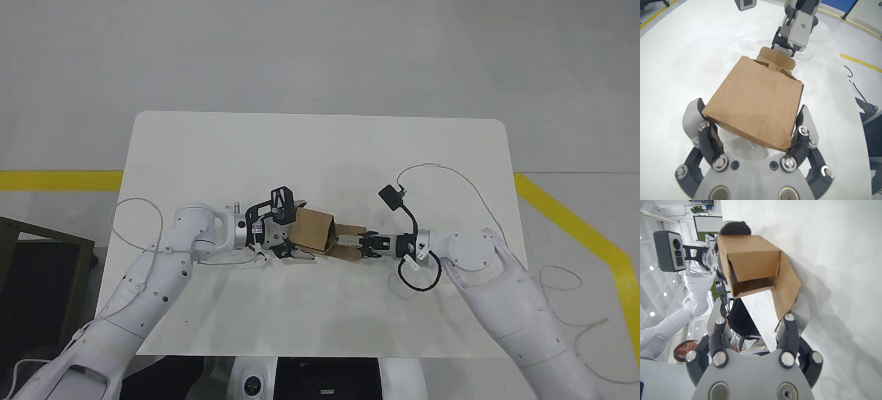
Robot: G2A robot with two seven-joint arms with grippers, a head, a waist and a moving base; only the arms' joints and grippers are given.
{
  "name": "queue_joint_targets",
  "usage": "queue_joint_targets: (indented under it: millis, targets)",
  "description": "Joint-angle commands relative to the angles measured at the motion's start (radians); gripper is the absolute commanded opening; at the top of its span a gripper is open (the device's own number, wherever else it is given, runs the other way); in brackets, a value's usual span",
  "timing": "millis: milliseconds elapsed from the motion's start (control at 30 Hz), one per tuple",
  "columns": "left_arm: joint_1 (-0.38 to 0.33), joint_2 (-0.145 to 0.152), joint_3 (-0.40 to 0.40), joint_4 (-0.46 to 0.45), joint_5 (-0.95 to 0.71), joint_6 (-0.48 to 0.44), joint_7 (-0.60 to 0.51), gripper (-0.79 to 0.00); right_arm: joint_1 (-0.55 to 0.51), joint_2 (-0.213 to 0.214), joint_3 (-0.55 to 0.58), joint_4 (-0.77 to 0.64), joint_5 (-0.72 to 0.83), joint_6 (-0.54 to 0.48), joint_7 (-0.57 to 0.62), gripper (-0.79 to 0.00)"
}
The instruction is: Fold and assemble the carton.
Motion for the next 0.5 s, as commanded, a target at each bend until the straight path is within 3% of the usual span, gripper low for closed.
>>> queue_joint_targets:
  millis: [0,333,467]
  targets:
    - [0.000,0.000,-0.001,0.000,0.001,-0.001,0.000,0.000,0.013,-0.003,-0.007,0.001,0.013,-0.005,-0.001,-0.200]
    - [0.006,-0.001,-0.001,-0.003,0.000,-0.004,-0.007,0.000,0.067,-0.024,-0.056,0.024,0.066,-0.041,-0.012,-0.200]
    - [0.006,-0.001,-0.002,-0.003,-0.003,-0.010,-0.012,0.000,0.079,-0.031,-0.072,0.043,0.084,-0.053,-0.017,-0.259]
